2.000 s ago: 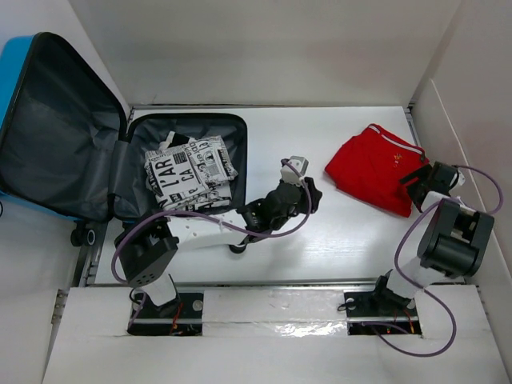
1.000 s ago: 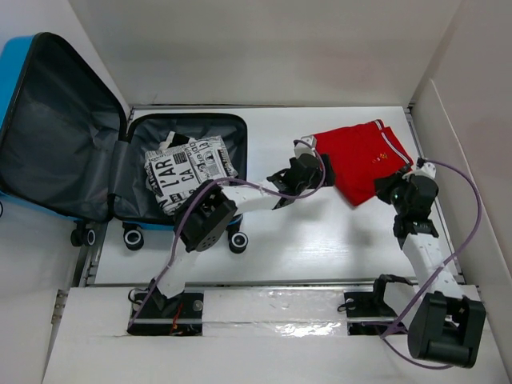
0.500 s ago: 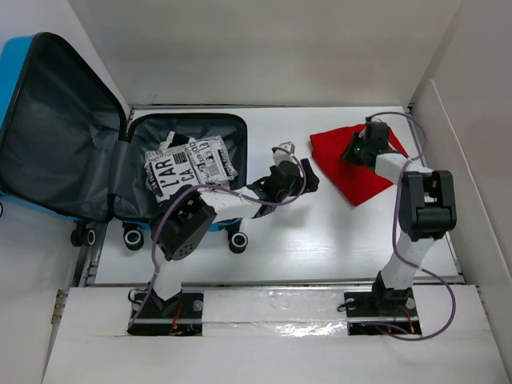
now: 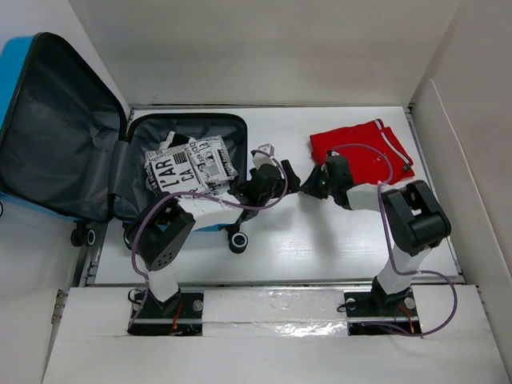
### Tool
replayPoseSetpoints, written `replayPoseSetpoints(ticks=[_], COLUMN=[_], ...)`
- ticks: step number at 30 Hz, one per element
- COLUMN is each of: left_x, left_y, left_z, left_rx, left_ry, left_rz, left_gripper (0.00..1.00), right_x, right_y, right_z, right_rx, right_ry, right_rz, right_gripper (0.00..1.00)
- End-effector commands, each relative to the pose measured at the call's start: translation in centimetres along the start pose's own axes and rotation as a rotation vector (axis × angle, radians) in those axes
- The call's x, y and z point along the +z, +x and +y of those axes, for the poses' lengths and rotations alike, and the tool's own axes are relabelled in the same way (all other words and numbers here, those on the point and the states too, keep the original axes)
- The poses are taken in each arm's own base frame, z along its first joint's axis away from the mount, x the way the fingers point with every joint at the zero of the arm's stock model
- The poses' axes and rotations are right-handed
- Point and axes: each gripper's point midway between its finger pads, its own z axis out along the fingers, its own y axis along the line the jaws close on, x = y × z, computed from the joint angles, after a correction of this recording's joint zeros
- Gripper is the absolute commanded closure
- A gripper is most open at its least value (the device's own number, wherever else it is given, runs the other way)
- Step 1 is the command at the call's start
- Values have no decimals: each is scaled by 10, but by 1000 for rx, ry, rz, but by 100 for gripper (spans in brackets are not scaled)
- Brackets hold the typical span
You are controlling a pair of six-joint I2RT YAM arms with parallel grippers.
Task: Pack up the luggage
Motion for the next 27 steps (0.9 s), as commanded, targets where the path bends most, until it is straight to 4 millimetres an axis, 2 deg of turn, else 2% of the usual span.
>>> replayPoseSetpoints(ticks=[1, 2, 3, 4, 5, 6, 7, 8, 10, 11, 13, 14, 15, 18, 20, 22, 24, 26, 27], left_x=[-17, -19, -22, -24, -25, -28, -30, -31, -39, -42, -59, -66, -79, -98, -100, -100, -99, -98, -96], left_y=[-24, -26, -24, -25, -27, -28, -30, -32, -35, -39, -48, -56, -65, -82, -86, -87, -85, -84, -83], left_z=[-14, -16, -16, -18, -20, -23, -25, -26, -35, -37, -43, -47, -47, -52, -50, -47, -46, -45, -44], left_rx=[-16, -21, -23, -27, -28, -30, -32, -28, -23, -23, -25, -32, -38, -43, -44, -46, -53, -63, -62], left_ry=[58, 69, 80, 92, 103, 115, 122, 126, 150, 156, 189, 211, 226, 253, 253, 251, 261, 273, 269], left_rz=[-70, -76, -69, -72, -76, -77, -81, -85, -94, -102, -131, -161, -193, -242, -244, -244, -228, -226, -224], left_gripper=[26, 26, 26, 26, 26, 26, 26, 26, 26, 27, 27, 27, 28, 28, 28, 28, 28, 28, 29], right_x=[-23, -30, -36, -44, -53, -57, -64, -62, -67, -71, -66, -68, -60, -56, -48, -45, -45, -45, -44], right_y=[-44, -48, -56, -72, -84, -89, -83, -100, -108, -102, -107, -101, -96, -85, -73, -71, -74, -79, -79], right_z=[23, 19, 18, 8, 7, 0, -18, -11, -25, -36, -48, -56, -59, -70, -73, -82, -81, -83, -84], right_rx=[1, -26, -56, -78, -80, -98, -178, -212, -309, -341, -412, -434, -460, -512, -553, -568, -574, -585, -588], right_ry=[-28, 12, 49, 140, 211, 276, 379, 402, 504, 564, 647, 688, 704, 731, 719, 763, 769, 799, 802], right_rz=[-195, -194, -207, -257, -248, -240, -174, -177, -154, -96, -46, 5, 37, 124, 190, 210, 214, 203, 211], right_gripper=[74, 71, 63, 58, 46, 39, 35, 35, 35, 35, 35, 35, 34, 34, 33, 33, 35, 41, 50])
